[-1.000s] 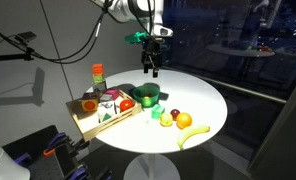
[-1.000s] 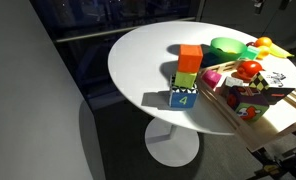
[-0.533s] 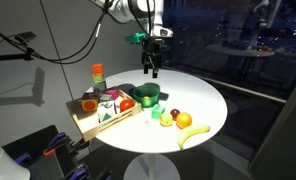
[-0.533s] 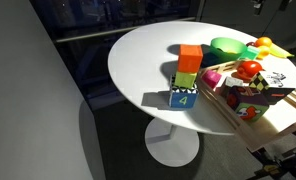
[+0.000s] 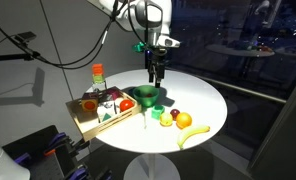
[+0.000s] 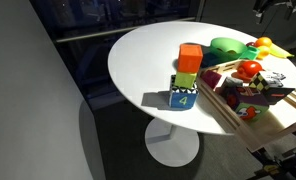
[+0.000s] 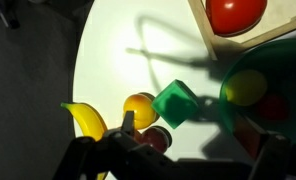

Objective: Pick up the green block and put it in the tray

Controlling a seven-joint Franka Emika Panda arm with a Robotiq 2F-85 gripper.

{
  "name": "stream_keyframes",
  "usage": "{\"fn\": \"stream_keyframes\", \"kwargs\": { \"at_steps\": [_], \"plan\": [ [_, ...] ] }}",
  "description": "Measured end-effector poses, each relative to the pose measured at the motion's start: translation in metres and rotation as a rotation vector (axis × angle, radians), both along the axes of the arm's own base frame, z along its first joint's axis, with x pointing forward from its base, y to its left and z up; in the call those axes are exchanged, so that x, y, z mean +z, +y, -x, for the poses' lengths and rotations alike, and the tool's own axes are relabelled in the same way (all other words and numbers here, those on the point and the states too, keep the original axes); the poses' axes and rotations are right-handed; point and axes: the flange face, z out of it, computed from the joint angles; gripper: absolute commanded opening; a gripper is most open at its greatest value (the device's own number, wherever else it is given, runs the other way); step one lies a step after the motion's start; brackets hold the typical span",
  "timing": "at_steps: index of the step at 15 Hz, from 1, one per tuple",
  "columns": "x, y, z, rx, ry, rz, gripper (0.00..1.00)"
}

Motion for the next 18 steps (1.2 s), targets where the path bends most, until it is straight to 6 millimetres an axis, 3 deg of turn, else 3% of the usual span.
{"fn": "stream_keyframes", "kwargs": {
  "at_steps": [5,18],
  "plan": [
    [-0.014,-0.02,0.0,-0.149,-0.014,0.016,1.0],
    [-0.08,-0.031,-0.022,-0.327,-0.113,0.037,1.0]
  ]
}}
